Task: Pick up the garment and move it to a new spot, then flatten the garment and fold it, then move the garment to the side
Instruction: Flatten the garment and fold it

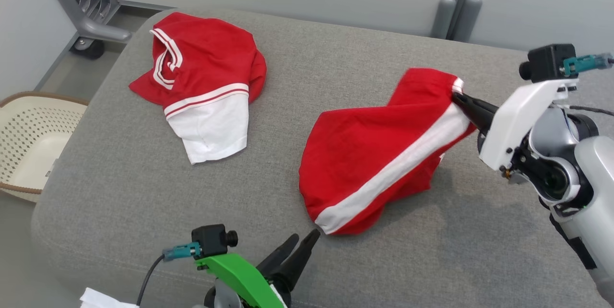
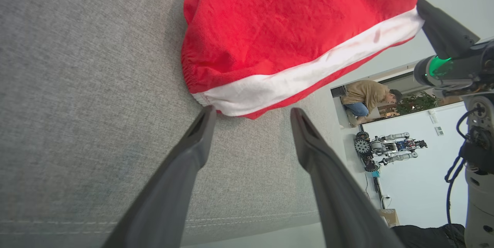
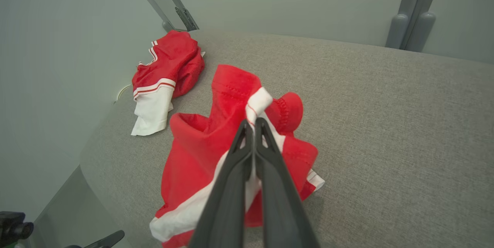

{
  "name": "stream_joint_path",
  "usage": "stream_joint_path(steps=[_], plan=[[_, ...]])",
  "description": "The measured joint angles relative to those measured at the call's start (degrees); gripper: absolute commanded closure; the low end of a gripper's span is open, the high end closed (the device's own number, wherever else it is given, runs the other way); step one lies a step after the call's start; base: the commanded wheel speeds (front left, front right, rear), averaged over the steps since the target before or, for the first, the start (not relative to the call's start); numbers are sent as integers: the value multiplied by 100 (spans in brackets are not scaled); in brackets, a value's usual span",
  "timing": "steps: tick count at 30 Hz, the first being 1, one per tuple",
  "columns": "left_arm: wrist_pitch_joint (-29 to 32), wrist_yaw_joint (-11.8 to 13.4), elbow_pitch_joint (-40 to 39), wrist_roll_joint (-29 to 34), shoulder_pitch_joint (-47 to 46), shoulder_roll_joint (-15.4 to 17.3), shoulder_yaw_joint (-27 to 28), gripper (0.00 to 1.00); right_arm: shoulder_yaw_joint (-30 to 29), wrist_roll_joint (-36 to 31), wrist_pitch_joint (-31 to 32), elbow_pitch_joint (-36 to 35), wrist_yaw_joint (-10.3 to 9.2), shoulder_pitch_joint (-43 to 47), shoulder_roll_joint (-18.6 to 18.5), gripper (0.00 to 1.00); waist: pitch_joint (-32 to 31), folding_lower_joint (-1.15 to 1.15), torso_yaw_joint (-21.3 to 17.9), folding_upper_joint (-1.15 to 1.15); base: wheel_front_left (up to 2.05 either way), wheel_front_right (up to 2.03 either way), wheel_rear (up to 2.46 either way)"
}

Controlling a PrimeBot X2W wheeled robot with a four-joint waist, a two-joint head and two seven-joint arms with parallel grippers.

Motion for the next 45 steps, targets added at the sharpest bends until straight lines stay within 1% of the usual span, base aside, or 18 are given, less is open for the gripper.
stream_joint_path(steps=[3, 8, 11, 16, 20, 22, 24, 31, 35, 40, 45], plan=[[10, -1, 81, -26, -6, -1, -170, 0, -240, -183, -10, 227, -2, 459, -227, 100, 39, 0, -120, 0, 0, 0, 0], [9, -1, 350, 20, -11, -2, -201, 0, -672, -275, -309, 441, -7, 789, -303, 100, 116, 0, -327, 0, 0, 0, 0], [9, -1, 400, 30, -19, -2, -212, 0, -904, -276, -493, 544, -7, 1030, -246, 100, 174, 0, -476, 0, 0, 0, 0], [10, -1, 419, 45, -140, -2, -359, 0, -1302, -271, -803, 834, -8, 1573, 68, 100, 333, 0, -708, 0, 0, 0, 0], [71, -1, 608, 94, -272, -3, -564, 0, -1349, -271, -1036, 835, -8, 1644, 369, 100, 511, 0, -866, 0, 0, 0, 0], [118, -1, 795, 297, -308, -2, -670, 0, -1304, -271, -1113, 814, -8, 1635, 492, 100, 590, 0, -949, 0, 0, 0, 0], [118, -3, 906, 360, -369, -2, -682, 0, -1255, -272, -1180, 777, -7, 1613, 576, 100, 660, 0, -1031, 0, 0, 0, 0], [168, -24, 862, 242, -549, -5, -890, 0, -1367, -281, -1362, 730, -8, 1588, 599, 100, 855, 0, -1168, 0, 0, 0, 0], [167, -53, 871, 227, -628, -8, -1059, 0, -1438, -296, -1414, 730, -8, 1586, 591, 100, 885, 0, -1127, 0, 0, 0, 0], [159, -53, 825, -7, -627, -9, -1233, 0, -1432, -377, -1429, 740, -8, 1584, 598, 100, 901, 0, -1076, 0, 0, 0, 0], [149, -53, 843, -36, -627, -9, -1356, 0, -1433, -378, -1429, 744, -8, 1567, 609, 100, 901, 0, -1040, 0, 0, 0, 0]])
